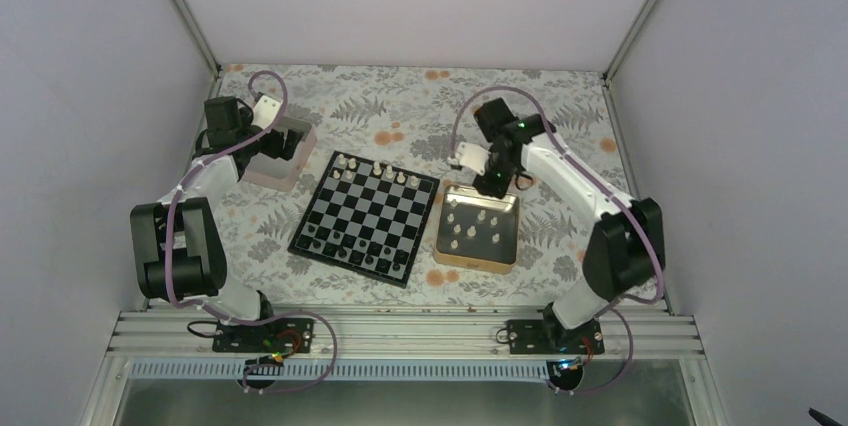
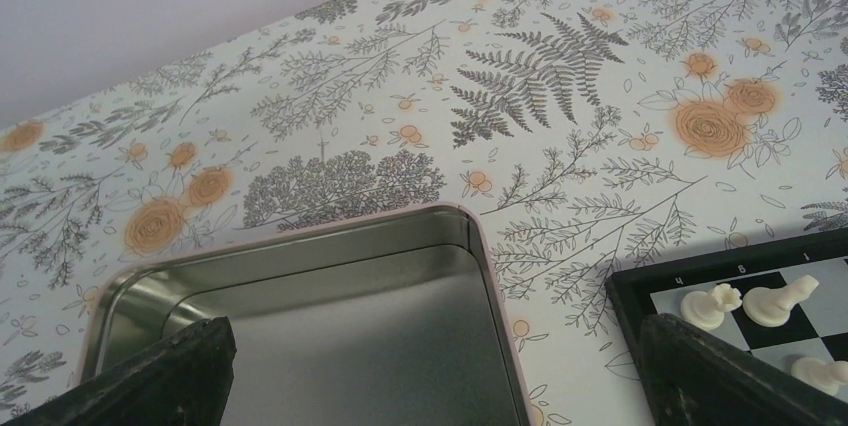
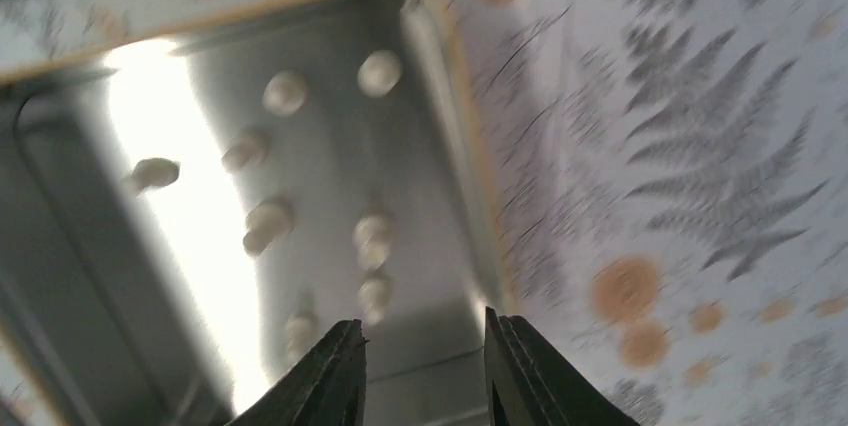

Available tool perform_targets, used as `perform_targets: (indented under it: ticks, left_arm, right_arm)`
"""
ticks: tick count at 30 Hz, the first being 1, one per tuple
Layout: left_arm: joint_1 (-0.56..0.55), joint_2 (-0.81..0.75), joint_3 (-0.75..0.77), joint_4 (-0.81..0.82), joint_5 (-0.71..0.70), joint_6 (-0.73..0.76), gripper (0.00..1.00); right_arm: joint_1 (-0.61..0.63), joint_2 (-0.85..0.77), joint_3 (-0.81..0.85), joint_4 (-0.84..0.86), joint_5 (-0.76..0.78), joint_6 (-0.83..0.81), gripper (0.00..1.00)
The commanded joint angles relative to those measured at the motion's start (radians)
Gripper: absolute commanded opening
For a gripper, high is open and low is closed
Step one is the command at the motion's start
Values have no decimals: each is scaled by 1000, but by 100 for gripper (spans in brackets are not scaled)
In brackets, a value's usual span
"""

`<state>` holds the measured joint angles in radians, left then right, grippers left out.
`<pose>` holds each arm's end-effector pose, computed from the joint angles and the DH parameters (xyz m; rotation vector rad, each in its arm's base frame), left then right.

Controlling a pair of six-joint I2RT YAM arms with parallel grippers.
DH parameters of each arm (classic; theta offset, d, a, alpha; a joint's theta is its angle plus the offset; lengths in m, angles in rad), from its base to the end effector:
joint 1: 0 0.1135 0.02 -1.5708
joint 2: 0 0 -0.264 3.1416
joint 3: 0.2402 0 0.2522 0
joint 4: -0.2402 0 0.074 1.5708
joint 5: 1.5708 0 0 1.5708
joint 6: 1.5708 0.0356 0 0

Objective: Set up the chess pieces on the board
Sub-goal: Place the chess piece on the chessboard, then pick up the chess piece from the storage box.

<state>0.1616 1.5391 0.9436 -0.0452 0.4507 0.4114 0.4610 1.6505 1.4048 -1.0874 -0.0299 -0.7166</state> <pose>0.3313 0.0383 0.2262 0.5083 2.0824 -0.1663 0.2852 0.1429 0.2688 -1.6160 2.4105 -0.0011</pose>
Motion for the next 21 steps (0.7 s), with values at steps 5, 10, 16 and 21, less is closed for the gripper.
perform_targets:
  ticks: [5, 10, 16, 21]
  left_arm:
    - [6, 2, 1, 16, -14, 4, 100]
    - [7, -2, -5, 24, -33, 2, 100]
    - [6, -2, -2, 19, -44, 0, 100]
    - [7, -6, -5, 23, -56, 0, 100]
  right_arm:
    - [-9, -192, -286, 51, -8, 64, 34]
    - [-7, -200, -356, 119, -62, 79, 35]
    - [1, -180, -394, 205, -49, 87, 36]
    - [0, -174, -423, 287, 16, 98, 35]
